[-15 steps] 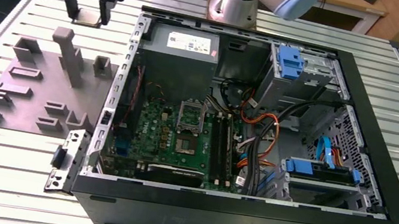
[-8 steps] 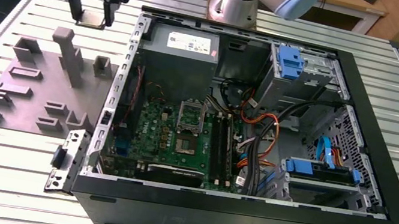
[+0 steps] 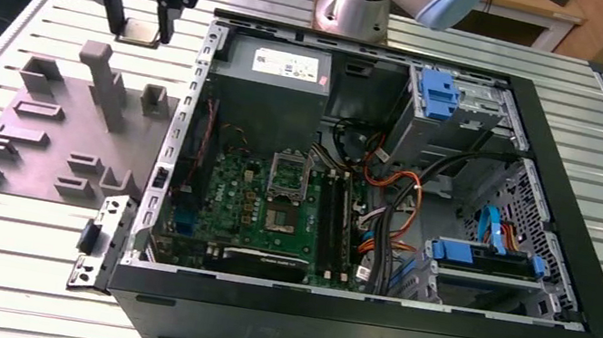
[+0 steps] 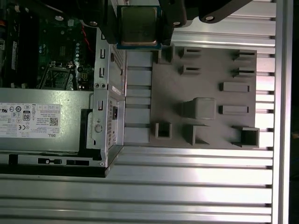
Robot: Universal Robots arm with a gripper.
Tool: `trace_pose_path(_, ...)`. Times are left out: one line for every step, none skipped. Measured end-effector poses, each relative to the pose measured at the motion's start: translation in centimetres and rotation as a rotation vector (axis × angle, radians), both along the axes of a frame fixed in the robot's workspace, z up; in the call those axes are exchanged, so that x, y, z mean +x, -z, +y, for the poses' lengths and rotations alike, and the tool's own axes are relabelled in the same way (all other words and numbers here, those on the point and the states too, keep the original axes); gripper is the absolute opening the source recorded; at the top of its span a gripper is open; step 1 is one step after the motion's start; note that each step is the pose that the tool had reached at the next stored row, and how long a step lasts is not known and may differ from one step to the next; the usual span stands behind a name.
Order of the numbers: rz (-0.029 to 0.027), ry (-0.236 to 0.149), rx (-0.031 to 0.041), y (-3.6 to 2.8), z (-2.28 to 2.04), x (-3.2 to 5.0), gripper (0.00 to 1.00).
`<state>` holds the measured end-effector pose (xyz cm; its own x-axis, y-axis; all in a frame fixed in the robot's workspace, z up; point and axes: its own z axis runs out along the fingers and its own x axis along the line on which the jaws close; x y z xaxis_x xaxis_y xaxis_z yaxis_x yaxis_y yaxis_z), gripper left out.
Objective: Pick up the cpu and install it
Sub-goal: 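Pick up the cpu and move it towards the insertion slot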
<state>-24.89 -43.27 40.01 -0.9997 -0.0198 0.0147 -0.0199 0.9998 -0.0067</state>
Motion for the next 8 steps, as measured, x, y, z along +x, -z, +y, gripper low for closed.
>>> trace_pose_path(-0.0001, 0.000, 0.0000, 0.00, 0.00, 0.11, 0.47)
trace_pose_path(0.0000, 0.000, 0.0000, 0.00, 0.00, 0.24, 0.47)
trace_pose_path(0.0000, 0.000, 0.0000, 0.00, 0.00, 0.39, 0.47)
trace_pose_path(0.0000, 0.000, 0.0000, 0.00, 0.00, 0.55, 0.47)
trace_pose_path(0.0000, 0.000, 0.0000, 0.00, 0.00, 0.73, 0.47)
trace_pose_path(0.0001, 0.000, -0.0001, 0.00, 0.00, 0.91, 0.47)
trace_pose_path(-0.0001, 0.000, 0.0001, 0.00, 0.00, 1.08, 0.47)
trace_pose_path(0.0000, 0.000, 0.0000, 0.00, 0.00, 1.24, 0.47)
